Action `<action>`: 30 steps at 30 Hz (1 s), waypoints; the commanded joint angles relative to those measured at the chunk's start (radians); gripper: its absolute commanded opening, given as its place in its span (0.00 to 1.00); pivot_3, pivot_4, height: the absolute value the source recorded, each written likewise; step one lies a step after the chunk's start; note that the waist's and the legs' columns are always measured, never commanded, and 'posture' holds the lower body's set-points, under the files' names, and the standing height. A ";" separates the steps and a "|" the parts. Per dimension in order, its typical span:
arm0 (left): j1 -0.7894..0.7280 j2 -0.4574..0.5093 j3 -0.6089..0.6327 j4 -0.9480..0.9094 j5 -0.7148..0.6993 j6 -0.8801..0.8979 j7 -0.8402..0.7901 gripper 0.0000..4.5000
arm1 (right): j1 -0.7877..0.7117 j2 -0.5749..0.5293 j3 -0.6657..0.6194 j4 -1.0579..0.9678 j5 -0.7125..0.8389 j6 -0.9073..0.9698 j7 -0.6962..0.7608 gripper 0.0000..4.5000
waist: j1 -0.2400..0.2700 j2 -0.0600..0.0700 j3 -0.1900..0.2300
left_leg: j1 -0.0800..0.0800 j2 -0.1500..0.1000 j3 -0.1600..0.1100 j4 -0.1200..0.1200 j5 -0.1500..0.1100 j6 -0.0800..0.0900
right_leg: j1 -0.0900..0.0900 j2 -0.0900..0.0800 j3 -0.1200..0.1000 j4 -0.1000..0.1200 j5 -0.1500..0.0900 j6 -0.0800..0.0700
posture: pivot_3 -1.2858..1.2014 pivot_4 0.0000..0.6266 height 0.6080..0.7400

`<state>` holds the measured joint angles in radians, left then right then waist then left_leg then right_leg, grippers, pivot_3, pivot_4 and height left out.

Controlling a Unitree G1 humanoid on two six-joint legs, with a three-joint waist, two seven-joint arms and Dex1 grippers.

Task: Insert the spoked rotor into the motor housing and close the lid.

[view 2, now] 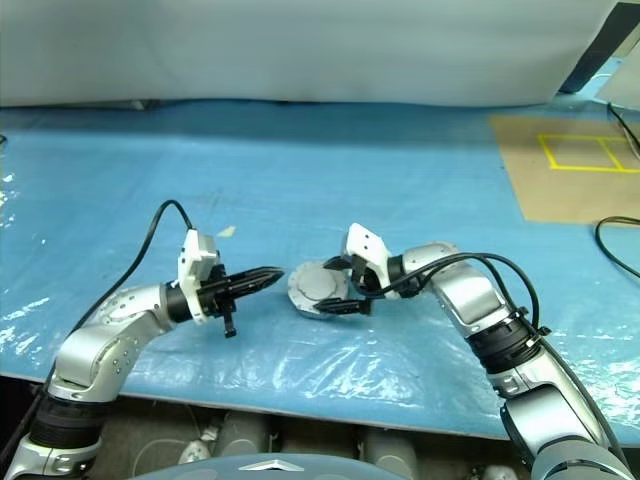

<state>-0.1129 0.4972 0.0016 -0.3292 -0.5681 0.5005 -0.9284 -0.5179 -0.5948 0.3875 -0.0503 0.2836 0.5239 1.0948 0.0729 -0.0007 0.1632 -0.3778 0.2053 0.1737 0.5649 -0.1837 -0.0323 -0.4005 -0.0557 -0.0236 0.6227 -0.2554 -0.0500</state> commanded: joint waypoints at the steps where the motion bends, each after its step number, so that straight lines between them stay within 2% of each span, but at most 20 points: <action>1: -0.001 0.017 0.012 -0.027 -0.010 -0.012 -0.003 0.00 | -0.006 0.025 0.010 0.031 -0.038 -0.027 -0.008 0.99 | -0.003 0.000 0.000 | 0.000 0.000 0.000 0.000 0.000 0.000 | 0.000 0.000 0.000 0.000 0.000 0.000 | 0.52 0.24 1.00; 16: 0.044 0.016 0.001 -0.020 -0.004 -0.044 0.000 0.00 | 0.006 0.054 0.008 0.061 -0.110 -0.076 -0.016 0.99 | -0.005 0.000 0.000 | 0.007 0.000 0.000 0.001 0.000 0.000 | 0.007 0.000 0.001 0.001 0.000 0.000 | 0.52 0.24 1.00; 19: 0.047 0.012 -0.005 -0.005 0.004 -0.059 -0.004 0.00 | 0.003 0.056 0.009 0.057 -0.112 -0.095 -0.004 0.86 | -0.005 0.000 0.000 | 0.008 0.000 0.000 0.001 0.000 0.000 | 0.008 0.000 0.001 0.000 0.000 0.000 | 0.52 0.24 1.00; 22: 0.051 0.010 -0.010 0.003 0.007 -0.069 -0.006 0.00 | 0.008 0.049 0.010 0.055 -0.116 -0.106 0.010 0.67 | -0.005 0.000 0.000 | 0.008 0.000 0.000 0.001 0.000 0.000 | 0.008 0.000 0.001 0.001 0.000 0.000 | 0.52 0.24 1.00; 30: 0.056 0.004 -0.023 0.029 0.016 -0.101 -0.017 0.00 | -0.004 0.044 -0.015 0.053 -0.112 -0.088 0.003 0.67 | -0.005 0.000 0.000 | 0.009 0.000 0.000 0.001 0.000 0.000 | 0.009 0.000 0.001 0.001 0.000 0.000 | 0.52 0.24 1.00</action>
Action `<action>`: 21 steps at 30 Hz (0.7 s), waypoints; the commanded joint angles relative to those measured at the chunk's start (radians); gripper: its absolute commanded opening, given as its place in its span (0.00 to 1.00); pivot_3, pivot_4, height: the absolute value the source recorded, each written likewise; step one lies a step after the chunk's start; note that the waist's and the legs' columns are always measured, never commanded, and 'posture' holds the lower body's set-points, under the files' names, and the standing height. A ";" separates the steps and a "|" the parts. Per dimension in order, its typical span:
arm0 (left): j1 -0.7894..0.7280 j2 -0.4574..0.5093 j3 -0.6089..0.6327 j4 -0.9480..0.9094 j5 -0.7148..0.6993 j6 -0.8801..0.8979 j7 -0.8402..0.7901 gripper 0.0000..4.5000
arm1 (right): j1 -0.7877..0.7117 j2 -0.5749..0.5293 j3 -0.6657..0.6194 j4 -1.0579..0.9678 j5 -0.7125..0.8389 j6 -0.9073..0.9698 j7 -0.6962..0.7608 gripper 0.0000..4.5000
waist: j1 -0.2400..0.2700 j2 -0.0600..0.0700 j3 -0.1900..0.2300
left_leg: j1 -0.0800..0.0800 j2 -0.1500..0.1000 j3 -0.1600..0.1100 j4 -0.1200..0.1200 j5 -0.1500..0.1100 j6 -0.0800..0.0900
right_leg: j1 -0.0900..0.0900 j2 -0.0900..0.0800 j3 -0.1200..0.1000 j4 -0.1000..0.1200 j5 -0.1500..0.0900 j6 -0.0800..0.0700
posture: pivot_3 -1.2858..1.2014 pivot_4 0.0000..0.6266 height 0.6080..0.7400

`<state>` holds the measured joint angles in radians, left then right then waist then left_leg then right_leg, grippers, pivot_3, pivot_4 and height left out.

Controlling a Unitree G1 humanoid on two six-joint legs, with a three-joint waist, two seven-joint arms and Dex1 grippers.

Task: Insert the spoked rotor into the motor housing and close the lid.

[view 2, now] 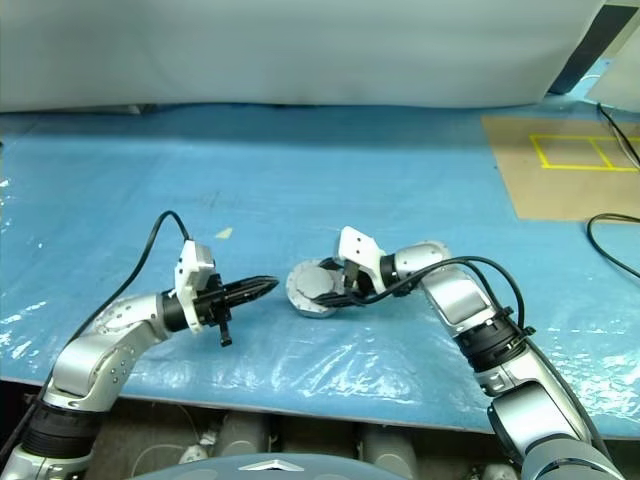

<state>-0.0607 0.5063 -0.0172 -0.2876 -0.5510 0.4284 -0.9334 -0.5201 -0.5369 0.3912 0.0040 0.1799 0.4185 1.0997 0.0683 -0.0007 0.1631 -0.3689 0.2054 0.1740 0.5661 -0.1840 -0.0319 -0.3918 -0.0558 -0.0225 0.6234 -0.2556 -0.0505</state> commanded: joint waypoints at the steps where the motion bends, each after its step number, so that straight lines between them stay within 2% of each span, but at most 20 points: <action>1: 0.004 -0.006 -0.006 -0.010 0.000 -0.032 -0.013 0.00 | -0.008 -0.017 -0.027 -0.017 -0.003 0.021 -0.001 0.67 | 0.000 0.000 0.000 | 0.000 0.000 0.000 0.000 0.000 0.000 | 0.000 0.000 0.000 0.000 0.000 0.000 | 0.52 0.24 1.00; 6: 0.009 -0.009 -0.018 0.012 0.012 -0.058 -0.020 0.00 | -0.037 -0.027 -0.071 -0.112 0.050 0.084 0.009 0.67 | 0.001 0.000 0.000 | -0.001 0.000 0.000 0.000 0.000 0.000 | -0.001 0.000 0.000 0.000 0.000 0.000 | 0.52 0.24 1.00; 13: 0.003 -0.027 -0.029 0.006 0.006 -0.054 -0.012 0.00 | -0.016 -0.045 -0.064 -0.110 0.039 0.092 0.020 0.67 | 0.001 0.000 0.000 | -0.003 0.000 0.000 -0.001 0.000 0.000 | -0.003 0.000 0.000 -0.001 0.000 0.000 | 0.52 0.24 1.00; 21: -0.001 -0.032 -0.028 -0.010 0.001 -0.039 0.001 0.00 | -0.017 -0.013 -0.051 -0.063 0.025 0.090 -0.009 0.67 | 0.000 0.000 0.000 | -0.003 0.000 0.000 -0.001 0.000 0.000 | -0.003 0.000 0.000 0.000 0.000 0.000 | 0.52 0.24 1.00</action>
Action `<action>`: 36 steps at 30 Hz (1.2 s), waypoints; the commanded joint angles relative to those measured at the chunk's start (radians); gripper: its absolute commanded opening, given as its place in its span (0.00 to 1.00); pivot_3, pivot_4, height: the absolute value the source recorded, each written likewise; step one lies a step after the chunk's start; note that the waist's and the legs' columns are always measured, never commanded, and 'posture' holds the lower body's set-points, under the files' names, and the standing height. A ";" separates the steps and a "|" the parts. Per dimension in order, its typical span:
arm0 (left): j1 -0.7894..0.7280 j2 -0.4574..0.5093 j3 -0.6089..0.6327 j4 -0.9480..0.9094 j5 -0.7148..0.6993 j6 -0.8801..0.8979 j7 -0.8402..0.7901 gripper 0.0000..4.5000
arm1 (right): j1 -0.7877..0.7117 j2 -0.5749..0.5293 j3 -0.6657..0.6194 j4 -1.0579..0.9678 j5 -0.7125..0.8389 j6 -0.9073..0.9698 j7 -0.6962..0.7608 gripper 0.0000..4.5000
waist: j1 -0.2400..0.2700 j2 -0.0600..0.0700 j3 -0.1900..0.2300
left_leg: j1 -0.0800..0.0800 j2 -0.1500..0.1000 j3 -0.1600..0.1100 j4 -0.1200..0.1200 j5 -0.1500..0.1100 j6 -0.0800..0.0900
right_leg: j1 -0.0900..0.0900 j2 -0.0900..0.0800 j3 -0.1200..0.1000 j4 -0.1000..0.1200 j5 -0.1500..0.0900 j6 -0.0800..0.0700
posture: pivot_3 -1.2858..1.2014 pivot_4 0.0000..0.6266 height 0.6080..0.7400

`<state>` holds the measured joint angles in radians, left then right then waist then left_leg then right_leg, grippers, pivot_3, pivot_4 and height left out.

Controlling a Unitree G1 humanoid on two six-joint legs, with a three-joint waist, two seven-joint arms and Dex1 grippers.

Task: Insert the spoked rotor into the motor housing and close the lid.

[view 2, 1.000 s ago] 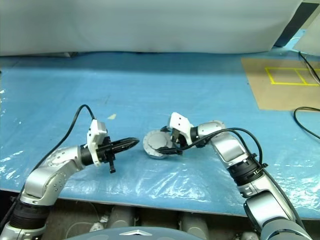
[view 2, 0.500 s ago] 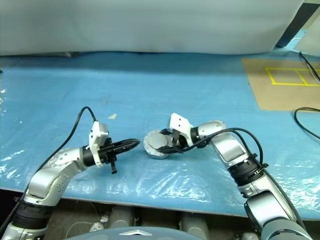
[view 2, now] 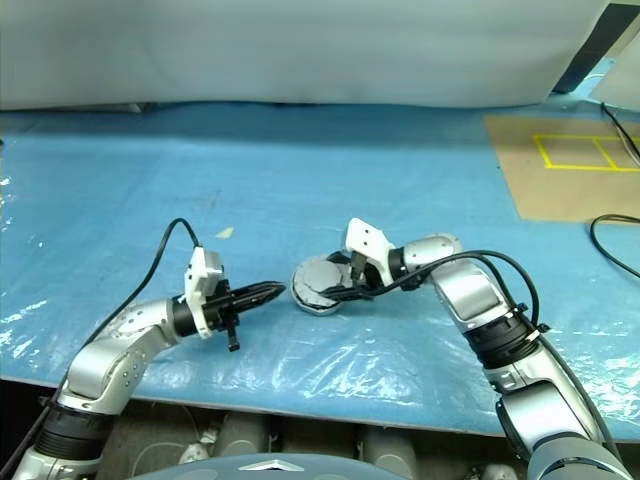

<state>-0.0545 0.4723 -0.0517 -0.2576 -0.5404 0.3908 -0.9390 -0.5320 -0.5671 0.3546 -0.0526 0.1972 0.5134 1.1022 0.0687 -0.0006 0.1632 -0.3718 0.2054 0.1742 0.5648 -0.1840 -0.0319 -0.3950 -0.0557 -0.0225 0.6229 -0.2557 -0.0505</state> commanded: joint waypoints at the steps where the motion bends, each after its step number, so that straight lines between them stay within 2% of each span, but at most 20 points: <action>1: -0.007 0.003 0.007 -0.041 -0.010 0.000 0.008 0.00 | -0.007 0.022 -0.015 -0.003 0.008 -0.004 -0.014 0.67 | 0.000 0.000 0.000 | 0.000 0.000 0.000 0.000 0.000 0.000 | 0.000 0.000 0.000 0.000 0.000 0.000 | 0.52 0.24 1.00; 6: -0.001 0.008 0.012 -0.042 -0.016 0.000 0.007 0.00 | -0.012 0.048 -0.015 0.007 0.019 0.018 -0.016 0.67 | 0.000 0.000 0.000 | 0.000 0.000 0.000 0.000 0.000 0.000 | 0.000 0.000 0.000 0.000 0.000 0.000 | 0.52 0.24 1.00; 14: 0.002 0.007 0.007 -0.024 -0.005 -0.016 0.000 0.00 | 0.025 0.028 0.033 0.077 -0.069 -0.071 -0.021 0.67 | -0.001 0.000 0.000 | 0.001 0.000 0.000 0.000 0.000 0.000 | 0.001 0.000 0.000 0.000 0.000 0.000 | 0.52 0.24 1.00; 26: -0.033 -0.001 -0.005 -0.035 -0.010 0.011 0.013 0.00 | 0.036 0.029 0.033 0.109 -0.076 -0.092 -0.019 0.67 | 0.001 0.000 0.000 | 0.005 0.000 0.000 0.001 0.000 0.000 | 0.005 0.000 0.000 0.000 0.000 0.000 | 0.52 0.24 1.00; 29: -0.037 -0.003 -0.007 -0.033 -0.009 0.011 0.014 0.00 | 0.046 0.067 0.006 0.109 -0.023 -0.028 -0.034 0.67 | 0.000 0.000 0.000 | 0.005 0.000 0.000 0.001 0.000 0.000 | 0.005 0.000 0.000 0.000 0.000 0.000 | 0.52 0.24 1.00; 36: -0.029 -0.007 -0.015 -0.042 -0.009 0.008 0.017 0.00 | 0.067 0.069 0.054 0.181 -0.107 -0.099 -0.058 0.67 | -0.001 0.000 -0.001 | 0.008 0.000 0.000 0.001 0.000 0.000 | 0.007 0.000 0.000 0.000 0.000 0.000 | 0.52 0.24 1.00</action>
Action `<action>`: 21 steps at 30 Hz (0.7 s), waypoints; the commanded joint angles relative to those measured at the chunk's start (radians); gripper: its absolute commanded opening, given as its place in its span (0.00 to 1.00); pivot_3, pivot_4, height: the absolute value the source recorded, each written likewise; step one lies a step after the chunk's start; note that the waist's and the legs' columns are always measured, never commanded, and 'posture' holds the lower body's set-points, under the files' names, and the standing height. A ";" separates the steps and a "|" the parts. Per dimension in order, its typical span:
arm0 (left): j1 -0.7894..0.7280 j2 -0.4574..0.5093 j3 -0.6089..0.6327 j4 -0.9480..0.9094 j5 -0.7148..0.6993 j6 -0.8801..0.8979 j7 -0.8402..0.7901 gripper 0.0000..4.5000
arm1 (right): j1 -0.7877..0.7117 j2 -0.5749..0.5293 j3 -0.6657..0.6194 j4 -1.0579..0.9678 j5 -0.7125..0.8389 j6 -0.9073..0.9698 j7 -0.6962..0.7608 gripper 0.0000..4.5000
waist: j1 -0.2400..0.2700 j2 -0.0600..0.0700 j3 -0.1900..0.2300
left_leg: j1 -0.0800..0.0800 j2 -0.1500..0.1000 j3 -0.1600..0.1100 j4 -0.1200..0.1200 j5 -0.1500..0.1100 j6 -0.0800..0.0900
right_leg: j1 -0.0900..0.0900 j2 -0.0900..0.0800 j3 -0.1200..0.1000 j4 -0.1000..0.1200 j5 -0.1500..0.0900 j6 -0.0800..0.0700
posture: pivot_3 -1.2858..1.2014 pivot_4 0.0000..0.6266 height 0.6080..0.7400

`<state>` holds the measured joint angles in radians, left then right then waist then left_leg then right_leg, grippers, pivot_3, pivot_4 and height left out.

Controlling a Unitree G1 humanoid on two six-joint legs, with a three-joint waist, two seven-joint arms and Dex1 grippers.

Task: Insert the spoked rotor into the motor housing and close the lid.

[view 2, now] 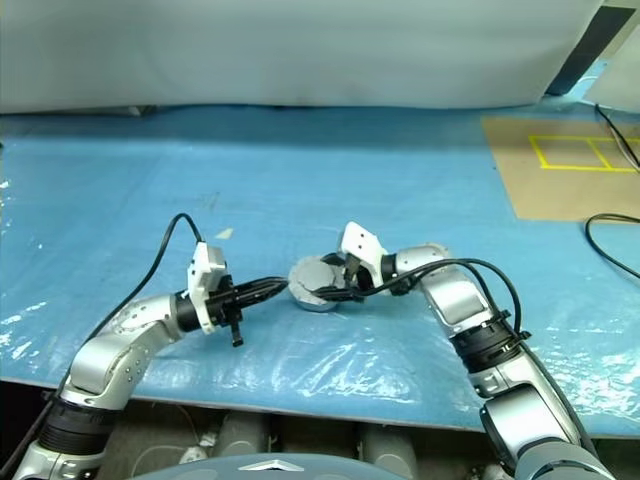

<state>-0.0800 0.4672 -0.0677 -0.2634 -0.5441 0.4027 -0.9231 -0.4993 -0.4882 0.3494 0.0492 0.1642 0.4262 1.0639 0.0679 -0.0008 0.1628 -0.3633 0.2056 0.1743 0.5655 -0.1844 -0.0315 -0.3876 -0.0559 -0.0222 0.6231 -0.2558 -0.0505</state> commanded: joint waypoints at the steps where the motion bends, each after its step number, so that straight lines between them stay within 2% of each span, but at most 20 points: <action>1: -0.004 -0.002 0.000 -0.035 -0.005 -0.006 0.003 0.00 | 0.037 -0.012 0.063 0.083 -0.080 -0.021 -0.016 0.67 | 0.000 0.000 0.000 | 0.001 0.000 0.000 0.000 0.000 0.000 | 0.001 0.000 0.000 0.000 0.000 0.000 | 0.52 0.24 1.00; 12: -0.019 -0.005 -0.012 -0.064 -0.011 0.015 0.029 0.00 | -0.012 -0.075 0.010 0.182 -0.072 -0.077 0.026 0.67 | 0.006 0.000 0.000 | 0.014 -0.001 0.000 -0.002 -0.002 0.003 | 0.015 -0.002 0.001 -0.003 -0.001 0.001 | 0.52 0.24 1.00; 21: -0.035 -0.012 -0.018 -0.040 -0.005 0.009 0.018 0.00 | 0.035 -0.055 0.075 0.143 -0.105 -0.096 0.013 0.67 | 0.002 0.000 0.000 | 0.013 -0.001 0.000 -0.004 -0.002 0.003 | 0.015 -0.002 0.001 -0.005 -0.001 0.001 | 0.52 0.24 1.00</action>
<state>-0.1108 0.4553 -0.0860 -0.2889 -0.5462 0.4319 -0.8933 -0.5164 -0.5217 0.3665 0.1373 0.1437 0.2990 1.0895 0.0699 -0.0009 0.1623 -0.3499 0.2045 0.1742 0.5609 -0.1862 -0.0284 -0.3729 -0.0579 -0.0208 0.6170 -0.2567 -0.0493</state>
